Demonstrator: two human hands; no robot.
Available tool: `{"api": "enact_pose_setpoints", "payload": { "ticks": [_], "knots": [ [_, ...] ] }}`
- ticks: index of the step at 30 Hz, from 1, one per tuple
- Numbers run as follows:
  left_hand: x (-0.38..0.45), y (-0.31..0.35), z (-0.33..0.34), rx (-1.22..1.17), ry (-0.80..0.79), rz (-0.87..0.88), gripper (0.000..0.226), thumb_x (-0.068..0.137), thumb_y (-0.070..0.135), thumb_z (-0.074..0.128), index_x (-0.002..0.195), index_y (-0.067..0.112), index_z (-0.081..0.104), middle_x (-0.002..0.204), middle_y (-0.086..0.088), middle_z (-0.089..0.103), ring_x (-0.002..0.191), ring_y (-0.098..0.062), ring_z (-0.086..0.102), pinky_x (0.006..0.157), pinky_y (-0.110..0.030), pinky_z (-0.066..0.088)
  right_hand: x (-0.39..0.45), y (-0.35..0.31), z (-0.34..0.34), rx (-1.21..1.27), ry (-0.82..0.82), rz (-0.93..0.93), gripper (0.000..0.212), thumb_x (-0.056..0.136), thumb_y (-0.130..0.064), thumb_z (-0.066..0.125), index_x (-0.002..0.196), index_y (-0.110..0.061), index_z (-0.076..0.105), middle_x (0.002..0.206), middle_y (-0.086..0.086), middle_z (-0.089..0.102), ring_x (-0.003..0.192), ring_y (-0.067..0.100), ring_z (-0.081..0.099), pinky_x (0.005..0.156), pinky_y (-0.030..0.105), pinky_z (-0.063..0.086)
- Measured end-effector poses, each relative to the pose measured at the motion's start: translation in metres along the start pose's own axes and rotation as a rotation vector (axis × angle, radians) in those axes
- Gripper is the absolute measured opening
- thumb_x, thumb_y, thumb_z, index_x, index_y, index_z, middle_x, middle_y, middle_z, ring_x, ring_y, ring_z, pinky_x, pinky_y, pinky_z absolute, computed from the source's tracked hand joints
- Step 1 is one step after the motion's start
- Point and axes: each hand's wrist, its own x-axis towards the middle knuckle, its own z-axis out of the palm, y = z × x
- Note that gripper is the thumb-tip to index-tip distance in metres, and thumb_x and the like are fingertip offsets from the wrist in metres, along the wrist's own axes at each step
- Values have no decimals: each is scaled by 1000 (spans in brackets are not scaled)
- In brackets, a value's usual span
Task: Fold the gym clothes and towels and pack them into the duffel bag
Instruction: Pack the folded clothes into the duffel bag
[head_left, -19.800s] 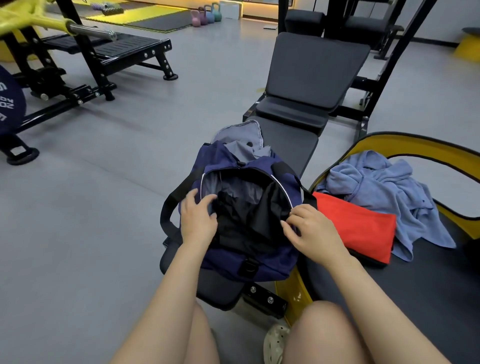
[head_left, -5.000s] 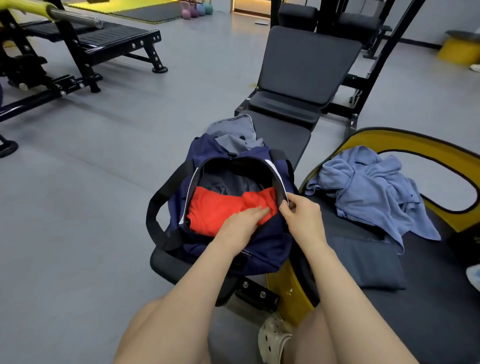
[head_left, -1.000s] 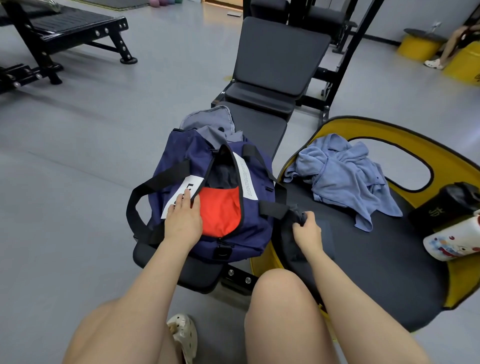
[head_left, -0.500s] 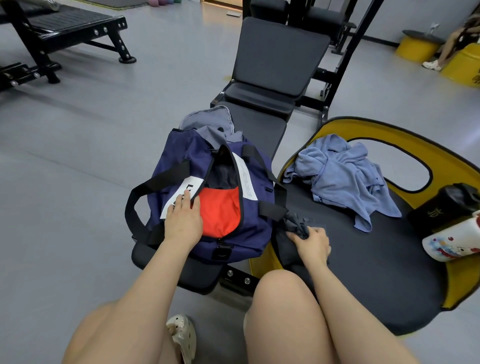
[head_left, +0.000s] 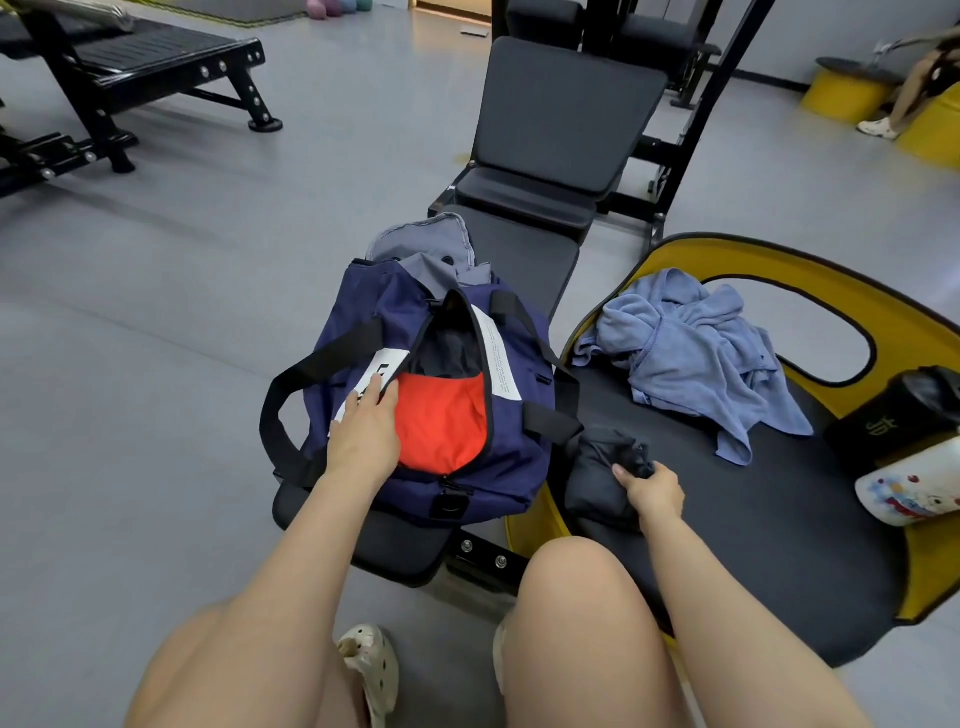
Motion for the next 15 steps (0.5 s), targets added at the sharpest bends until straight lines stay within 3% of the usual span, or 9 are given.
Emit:
{"api": "enact_pose_setpoints", "payload": {
  "ticks": [3, 6, 10, 15],
  "knots": [
    [-3, -3, -9, -132, 42, -38, 76, 85, -16, 31, 151, 20, 20, 158, 7, 11, 133, -25, 33, 99, -37, 41, 2, -1, 0, 42, -7, 111, 68, 82, -31, 75, 133, -6, 39, 136, 21, 47, 125, 39, 43, 99, 45, 39],
    [-6, -7, -14, -175, 39, -93, 82, 84, -17, 30, 152, 26, 14, 159, 5, 9, 137, -25, 31, 97, -36, 39, -1, -4, 2, -113, -20, 198, 91, 77, -53, 72, 142, -4, 31, 146, 18, 35, 134, 38, 31, 107, 47, 30],
    [-8, -15, -11, -128, 12, -99, 85, 84, -15, 32, 151, 34, 11, 158, 6, 10, 128, -29, 42, 94, -42, 44, -7, -2, 4, -71, -36, 190, 86, 78, -53, 71, 144, -11, 34, 147, 19, 28, 134, 40, 28, 108, 48, 29],
    [-9, -26, -3, -23, -58, -116, 90, 85, -14, 31, 150, 40, 0, 159, 10, 3, 116, -29, 52, 91, -43, 48, -10, 7, 5, 39, -67, 79, 69, 78, -43, 74, 129, -11, 41, 127, 16, 53, 117, 37, 48, 94, 44, 42]
  ]
}}
